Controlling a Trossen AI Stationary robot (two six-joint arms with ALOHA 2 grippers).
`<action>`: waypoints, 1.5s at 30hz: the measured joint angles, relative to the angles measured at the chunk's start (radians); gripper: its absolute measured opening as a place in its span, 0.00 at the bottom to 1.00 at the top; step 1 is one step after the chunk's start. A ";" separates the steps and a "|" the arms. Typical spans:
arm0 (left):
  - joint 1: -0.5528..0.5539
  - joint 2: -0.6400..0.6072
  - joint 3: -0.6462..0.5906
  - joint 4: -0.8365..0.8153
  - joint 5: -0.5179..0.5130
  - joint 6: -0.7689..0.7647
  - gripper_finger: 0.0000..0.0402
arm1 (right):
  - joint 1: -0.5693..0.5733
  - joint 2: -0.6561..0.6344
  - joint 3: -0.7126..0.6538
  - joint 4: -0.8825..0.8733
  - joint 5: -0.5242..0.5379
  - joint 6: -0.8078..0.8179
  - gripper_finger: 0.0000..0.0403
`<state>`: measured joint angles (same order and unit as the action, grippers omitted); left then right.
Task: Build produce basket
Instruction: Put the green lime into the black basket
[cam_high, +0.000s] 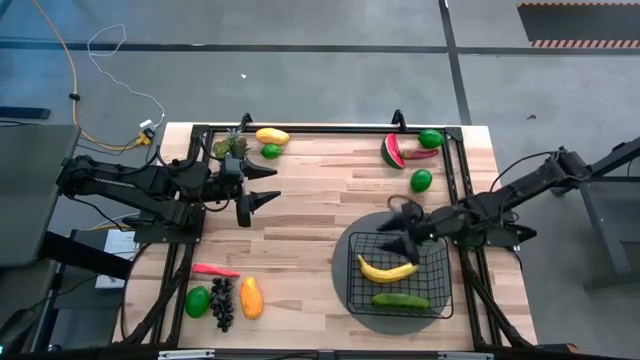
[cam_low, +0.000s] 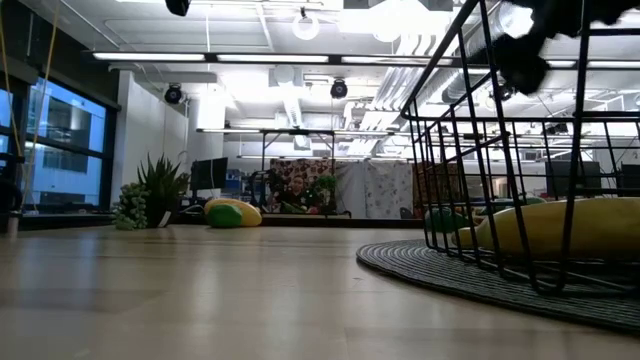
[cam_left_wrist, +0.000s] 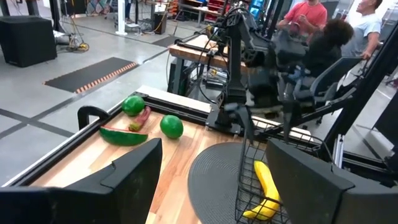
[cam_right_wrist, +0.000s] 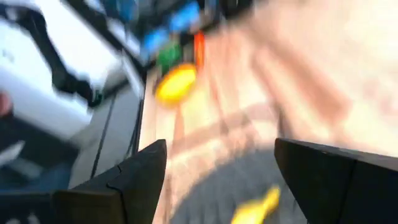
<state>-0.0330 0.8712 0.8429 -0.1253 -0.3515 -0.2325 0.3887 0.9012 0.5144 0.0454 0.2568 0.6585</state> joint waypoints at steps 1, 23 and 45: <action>0.000 0.000 0.000 0.002 0.000 0.000 0.69 | -0.016 0.001 0.005 0.027 0.016 -0.053 0.69; 0.000 0.000 0.000 0.003 0.000 0.000 0.69 | -0.299 0.003 0.139 0.057 -0.024 -0.477 0.69; 0.000 0.000 0.000 0.003 0.000 0.079 0.69 | -0.298 0.003 0.139 0.056 0.039 -0.529 0.69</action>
<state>-0.0333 0.8715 0.8429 -0.1223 -0.3515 -0.1534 0.0902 0.9039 0.6533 0.1015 0.2962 0.1299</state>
